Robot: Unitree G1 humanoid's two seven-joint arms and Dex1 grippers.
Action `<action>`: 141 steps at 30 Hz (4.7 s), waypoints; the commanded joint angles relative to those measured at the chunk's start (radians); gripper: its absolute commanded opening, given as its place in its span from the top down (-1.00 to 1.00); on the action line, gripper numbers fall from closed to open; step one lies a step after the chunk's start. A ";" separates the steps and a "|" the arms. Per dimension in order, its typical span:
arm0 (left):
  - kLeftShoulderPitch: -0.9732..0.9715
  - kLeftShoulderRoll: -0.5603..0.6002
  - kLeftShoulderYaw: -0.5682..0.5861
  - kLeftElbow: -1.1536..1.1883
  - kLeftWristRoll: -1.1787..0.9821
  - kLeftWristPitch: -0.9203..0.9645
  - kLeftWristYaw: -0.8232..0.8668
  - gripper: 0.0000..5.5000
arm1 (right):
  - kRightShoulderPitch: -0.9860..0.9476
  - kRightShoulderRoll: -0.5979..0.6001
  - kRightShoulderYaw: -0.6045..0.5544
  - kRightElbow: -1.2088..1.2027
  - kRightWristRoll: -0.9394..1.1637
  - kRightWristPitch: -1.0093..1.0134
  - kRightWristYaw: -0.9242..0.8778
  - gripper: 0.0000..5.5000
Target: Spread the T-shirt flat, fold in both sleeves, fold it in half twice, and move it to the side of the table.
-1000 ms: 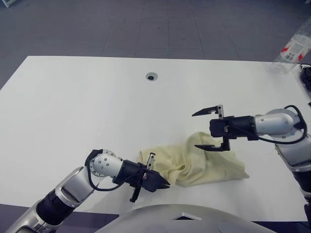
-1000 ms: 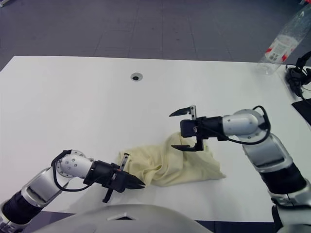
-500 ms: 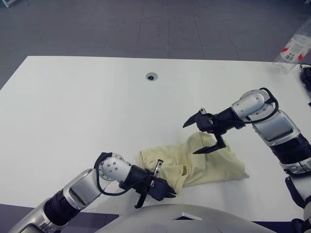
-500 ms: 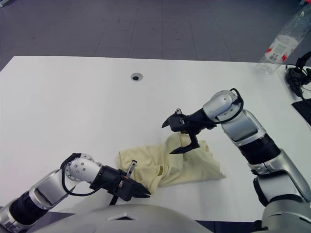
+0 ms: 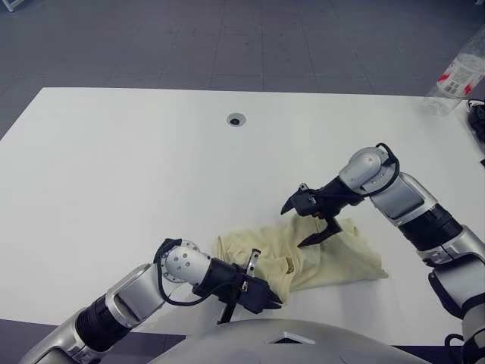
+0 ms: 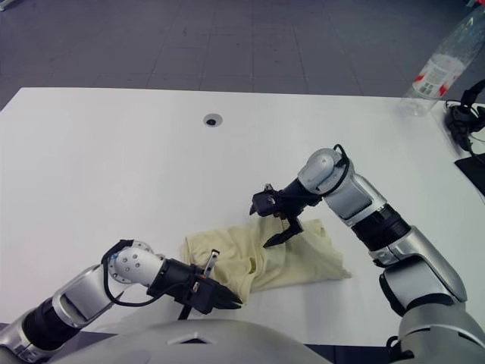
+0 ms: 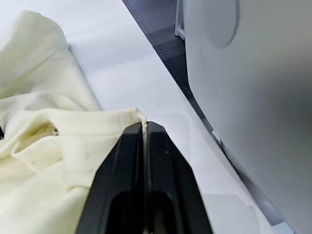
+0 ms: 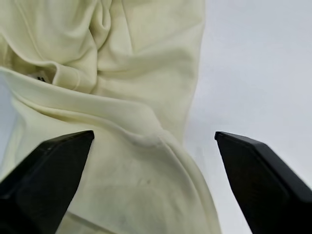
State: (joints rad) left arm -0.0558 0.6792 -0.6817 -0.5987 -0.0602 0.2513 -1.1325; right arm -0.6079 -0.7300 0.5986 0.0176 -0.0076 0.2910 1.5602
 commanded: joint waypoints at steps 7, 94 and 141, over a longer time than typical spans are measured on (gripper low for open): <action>-0.009 0.002 -0.005 -0.009 0.006 0.012 0.012 1.00 | 0.011 0.013 0.001 0.015 -0.023 -0.059 0.001 -0.03; -0.683 -0.446 0.117 1.675 0.258 -0.270 0.777 1.00 | -0.180 0.214 0.214 1.156 -0.664 -0.356 -1.309 0.99; 0.506 0.613 0.355 -0.012 -0.100 -0.339 0.100 1.00 | 1.399 -0.349 -0.865 -0.715 0.166 -0.317 -0.221 0.99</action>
State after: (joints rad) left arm 0.4631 1.3116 -0.3399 -0.6056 -0.1870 -0.1166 -1.0369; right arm 0.8050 -1.0805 -0.2720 -0.7111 0.1807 -0.0271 1.3503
